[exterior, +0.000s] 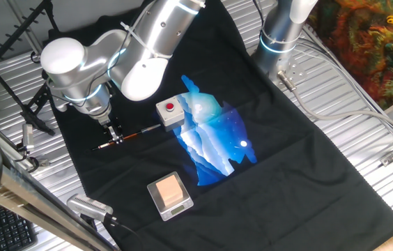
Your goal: Place the brush on the pen rack
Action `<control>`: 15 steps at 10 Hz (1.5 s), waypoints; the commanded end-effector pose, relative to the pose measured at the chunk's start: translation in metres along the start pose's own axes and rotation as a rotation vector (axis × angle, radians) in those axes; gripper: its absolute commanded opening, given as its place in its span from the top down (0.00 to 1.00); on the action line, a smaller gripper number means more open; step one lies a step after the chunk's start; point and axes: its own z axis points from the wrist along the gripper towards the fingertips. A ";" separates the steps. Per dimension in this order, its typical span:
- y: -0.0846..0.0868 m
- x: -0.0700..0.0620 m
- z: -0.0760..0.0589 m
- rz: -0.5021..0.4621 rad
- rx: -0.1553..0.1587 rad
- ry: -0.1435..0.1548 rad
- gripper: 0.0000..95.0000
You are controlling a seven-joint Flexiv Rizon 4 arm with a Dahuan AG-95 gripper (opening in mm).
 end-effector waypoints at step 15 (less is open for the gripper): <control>0.006 0.001 0.007 0.022 0.001 -0.017 0.80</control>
